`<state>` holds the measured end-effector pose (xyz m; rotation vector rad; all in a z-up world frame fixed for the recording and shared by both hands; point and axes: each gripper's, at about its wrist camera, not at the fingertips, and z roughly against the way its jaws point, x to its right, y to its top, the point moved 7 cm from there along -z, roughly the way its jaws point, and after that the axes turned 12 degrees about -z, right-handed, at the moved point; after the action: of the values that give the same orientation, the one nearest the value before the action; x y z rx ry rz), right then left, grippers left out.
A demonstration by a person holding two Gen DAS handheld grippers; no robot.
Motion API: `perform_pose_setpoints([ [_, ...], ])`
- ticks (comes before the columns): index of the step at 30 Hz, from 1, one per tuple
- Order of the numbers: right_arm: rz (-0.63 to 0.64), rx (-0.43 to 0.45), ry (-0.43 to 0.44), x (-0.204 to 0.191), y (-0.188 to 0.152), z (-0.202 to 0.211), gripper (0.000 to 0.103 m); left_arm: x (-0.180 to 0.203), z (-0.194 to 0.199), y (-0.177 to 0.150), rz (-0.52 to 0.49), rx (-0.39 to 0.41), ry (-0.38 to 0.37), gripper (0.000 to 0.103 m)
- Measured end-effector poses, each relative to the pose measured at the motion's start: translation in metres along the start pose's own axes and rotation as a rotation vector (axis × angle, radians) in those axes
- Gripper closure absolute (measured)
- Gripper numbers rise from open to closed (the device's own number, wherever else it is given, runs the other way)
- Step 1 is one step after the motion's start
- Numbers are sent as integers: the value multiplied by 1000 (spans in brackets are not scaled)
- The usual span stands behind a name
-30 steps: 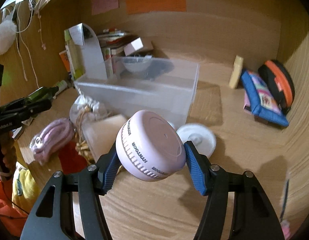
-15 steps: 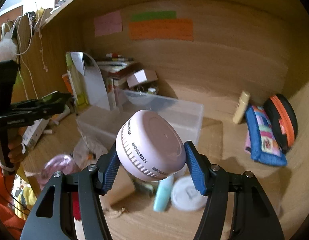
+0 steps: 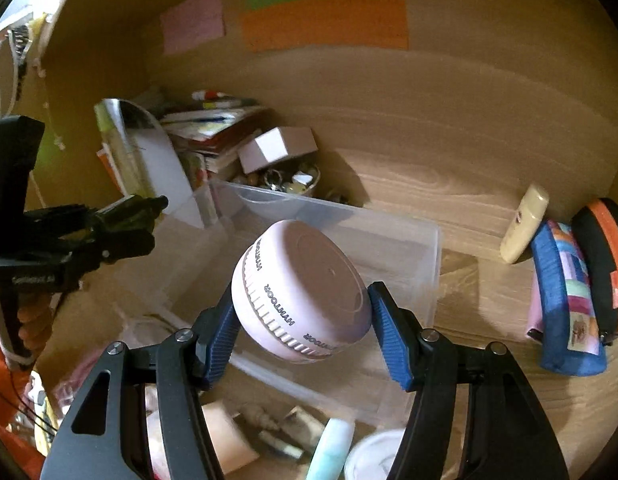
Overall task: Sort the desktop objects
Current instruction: 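Lift and carry the bottle and pink container into the clear plastic bin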
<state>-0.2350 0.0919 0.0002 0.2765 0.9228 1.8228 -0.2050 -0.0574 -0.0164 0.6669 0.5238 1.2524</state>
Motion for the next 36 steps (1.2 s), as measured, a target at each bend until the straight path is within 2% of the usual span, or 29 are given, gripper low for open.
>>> perform_pose_setpoints([
  [17,20,-154,-40,12,-8,-55,44,27,-53,1,-96,-110,-54,40],
  [31,76,-157,-105,13,-7,-67,44,30,-67,2,-149,-125,-5,40],
  [33,73,-157,-108,12,-7,-67,44,30,-67,0,-158,-121,6,37],
  [35,71,-159,-117,12,-7,-66,42,30,-68,0,-163,-114,20,24],
  [36,71,-159,-122,13,-6,-66,41,30,-67,-1,-165,-109,20,23],
])
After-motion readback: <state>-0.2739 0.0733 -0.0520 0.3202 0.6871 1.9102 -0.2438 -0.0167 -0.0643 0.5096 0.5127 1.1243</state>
